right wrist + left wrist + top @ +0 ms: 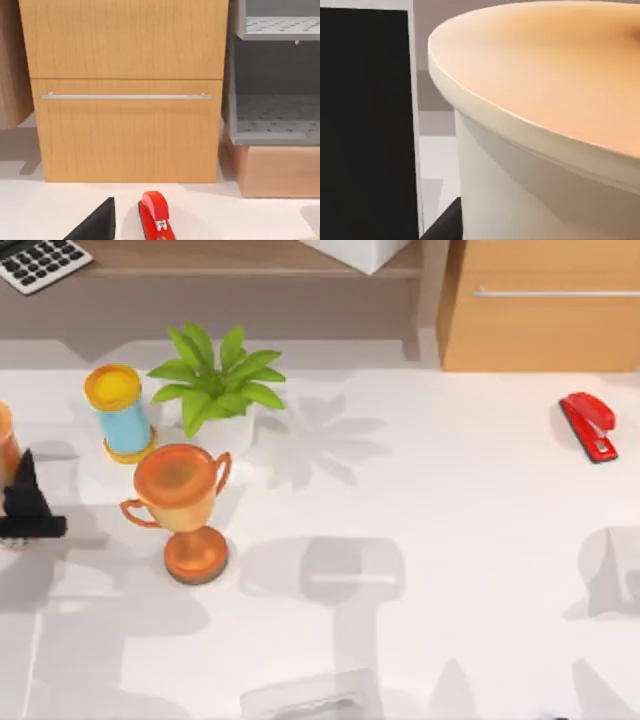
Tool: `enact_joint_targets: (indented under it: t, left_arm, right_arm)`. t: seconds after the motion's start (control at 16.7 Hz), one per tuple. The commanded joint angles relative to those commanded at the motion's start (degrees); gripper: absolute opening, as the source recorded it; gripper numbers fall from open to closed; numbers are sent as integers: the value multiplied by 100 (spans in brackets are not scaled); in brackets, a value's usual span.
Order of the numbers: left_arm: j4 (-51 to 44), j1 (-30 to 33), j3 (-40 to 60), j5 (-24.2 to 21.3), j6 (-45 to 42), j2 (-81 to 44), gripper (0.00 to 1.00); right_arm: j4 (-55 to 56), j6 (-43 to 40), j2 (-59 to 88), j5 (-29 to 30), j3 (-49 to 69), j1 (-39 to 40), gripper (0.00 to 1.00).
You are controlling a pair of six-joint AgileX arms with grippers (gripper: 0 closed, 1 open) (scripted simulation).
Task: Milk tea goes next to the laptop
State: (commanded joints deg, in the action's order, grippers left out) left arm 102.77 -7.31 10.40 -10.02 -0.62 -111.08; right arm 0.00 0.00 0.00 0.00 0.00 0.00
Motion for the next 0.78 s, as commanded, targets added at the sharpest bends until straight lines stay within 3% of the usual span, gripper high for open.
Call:
enact_joint_targets:
  t: [0.36,0.78]
  left_arm:
    - [-35,9,-63,-8,17,-91,0]
    - [-35,9,-63,-8,17,-91,53]
  right_arm:
    - [0,0,0,0,0,0,100]
    - [0,0,0,0,0,0,100]
